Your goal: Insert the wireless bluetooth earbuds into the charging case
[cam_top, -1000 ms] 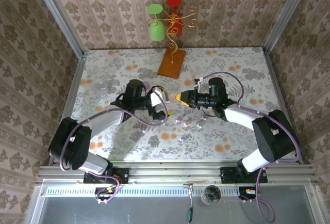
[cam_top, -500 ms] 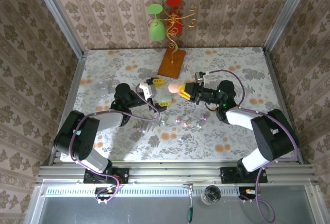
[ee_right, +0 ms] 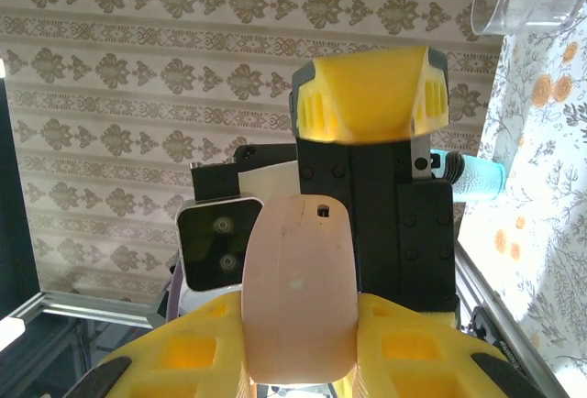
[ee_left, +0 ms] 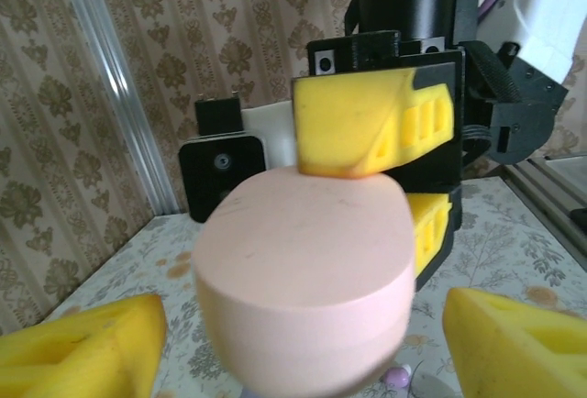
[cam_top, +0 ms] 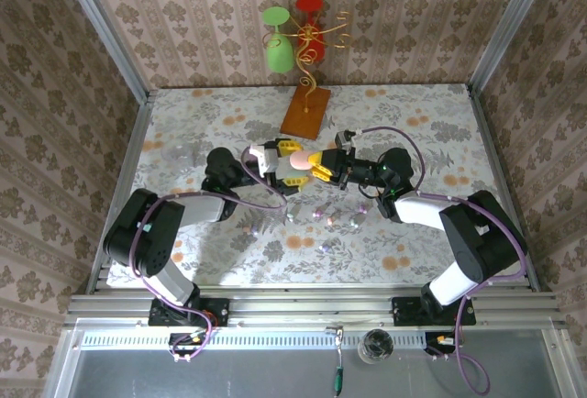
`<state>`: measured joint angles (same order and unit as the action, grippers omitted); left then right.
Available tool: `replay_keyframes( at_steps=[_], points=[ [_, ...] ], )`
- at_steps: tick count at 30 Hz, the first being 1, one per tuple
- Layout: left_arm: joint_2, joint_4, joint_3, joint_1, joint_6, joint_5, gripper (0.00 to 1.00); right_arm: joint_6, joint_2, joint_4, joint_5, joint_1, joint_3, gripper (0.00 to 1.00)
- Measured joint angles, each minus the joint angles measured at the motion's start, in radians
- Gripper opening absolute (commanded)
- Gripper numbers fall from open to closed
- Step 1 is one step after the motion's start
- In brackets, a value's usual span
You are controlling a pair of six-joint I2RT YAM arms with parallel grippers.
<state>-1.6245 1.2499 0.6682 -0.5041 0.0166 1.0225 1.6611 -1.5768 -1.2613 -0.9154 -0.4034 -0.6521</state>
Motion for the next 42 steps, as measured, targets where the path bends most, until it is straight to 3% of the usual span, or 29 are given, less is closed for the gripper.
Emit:
replay_keyframes(
  at_steps=[15, 18, 20, 24, 26, 28, 33, 38, 42],
  points=[
    [0.0, 0.016, 0.02, -0.003, -0.032, 0.027, 0.35, 0.001, -0.001, -0.008, 0.003, -0.001, 0.0, 0.0],
    [0.0, 0.018, 0.02, -0.001, -0.04, 0.03, 0.33, 0.005, -0.001, -0.013, 0.002, -0.001, 0.0, 0.0],
    [0.0, 0.019, 0.02, -0.001, -0.04, 0.032, 0.33, 0.008, -0.001, -0.014, 0.002, -0.001, 0.0, 0.11],
    [0.0, 0.019, 0.02, -0.001, -0.043, 0.034, 0.33, 0.006, -0.001, -0.014, 0.004, -0.001, 0.0, 0.59],
    [0.0, 0.019, 0.02, -0.001, -0.051, 0.04, 0.34, -0.017, 0.002, -0.011, 0.016, 0.004, 0.0, 0.74],
    [0.0, 0.019, 0.02, 0.0, -0.063, 0.045, 0.34, -0.05, 0.017, 0.024, 0.027, 0.019, 0.001, 0.82],
    [0.002, 0.019, -0.002, 0.011, -0.1, 0.053, 0.34, -0.294, 0.138, 0.303, 0.06, 0.068, 0.005, 0.92],
    [0.021, 0.015, -0.065, 0.023, -0.141, 0.061, 0.34, -0.789, 0.317, 0.843, 0.153, 0.073, -0.095, 0.96],
    [0.034, 0.016, -0.107, 0.022, -0.172, 0.071, 0.34, -1.154, 0.39, 1.132, 0.233, 0.047, -0.187, 0.97]
  ],
)
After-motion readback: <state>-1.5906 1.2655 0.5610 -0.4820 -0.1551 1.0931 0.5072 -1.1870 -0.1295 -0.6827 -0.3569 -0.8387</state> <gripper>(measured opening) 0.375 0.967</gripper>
